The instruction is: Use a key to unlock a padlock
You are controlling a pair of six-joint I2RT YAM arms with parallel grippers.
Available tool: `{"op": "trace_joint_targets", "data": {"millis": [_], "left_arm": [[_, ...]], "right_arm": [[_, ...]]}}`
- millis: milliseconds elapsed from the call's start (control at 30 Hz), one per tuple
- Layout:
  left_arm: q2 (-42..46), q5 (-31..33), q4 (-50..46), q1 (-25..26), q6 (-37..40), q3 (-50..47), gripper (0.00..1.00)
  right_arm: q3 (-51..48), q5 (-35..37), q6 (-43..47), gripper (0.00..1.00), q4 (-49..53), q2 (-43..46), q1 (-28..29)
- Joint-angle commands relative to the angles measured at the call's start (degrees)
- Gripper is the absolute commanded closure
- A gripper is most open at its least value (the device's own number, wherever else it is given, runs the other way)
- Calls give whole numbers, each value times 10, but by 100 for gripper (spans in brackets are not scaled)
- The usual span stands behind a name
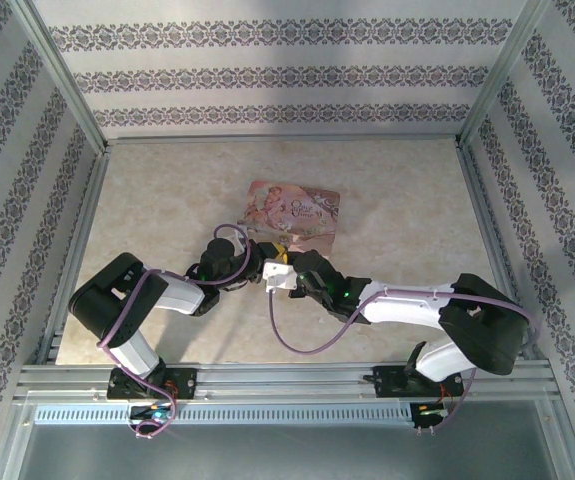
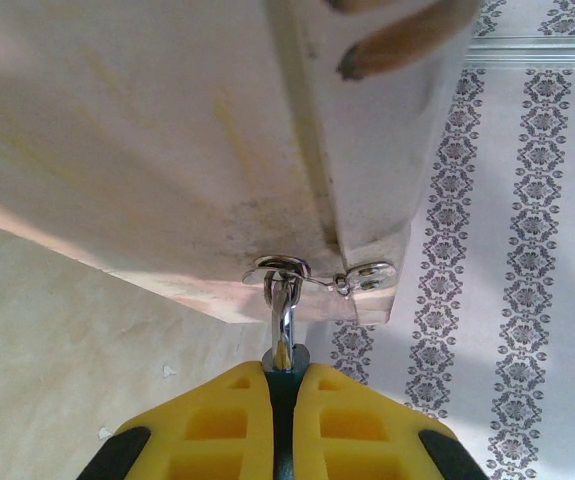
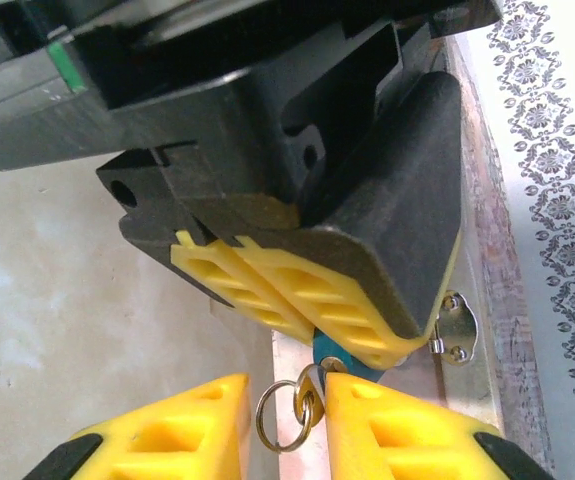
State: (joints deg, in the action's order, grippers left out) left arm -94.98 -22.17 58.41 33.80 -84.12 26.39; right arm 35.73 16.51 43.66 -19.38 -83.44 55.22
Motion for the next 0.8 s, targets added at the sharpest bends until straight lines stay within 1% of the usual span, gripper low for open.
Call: {"op": "trace_joint_targets", "data": {"millis": [0, 400, 767], "left_arm": [[22, 2, 27, 11, 3, 7, 92], [20, 4, 29, 14, 2, 8, 92], [16, 5, 36, 17, 1, 7, 92]], "right_arm": [[-8, 16, -14, 75, -20, -7, -5], [-11, 50, -18, 83, -35, -21, -3], [-20, 101, -58, 98, -71, -31, 12]]}}
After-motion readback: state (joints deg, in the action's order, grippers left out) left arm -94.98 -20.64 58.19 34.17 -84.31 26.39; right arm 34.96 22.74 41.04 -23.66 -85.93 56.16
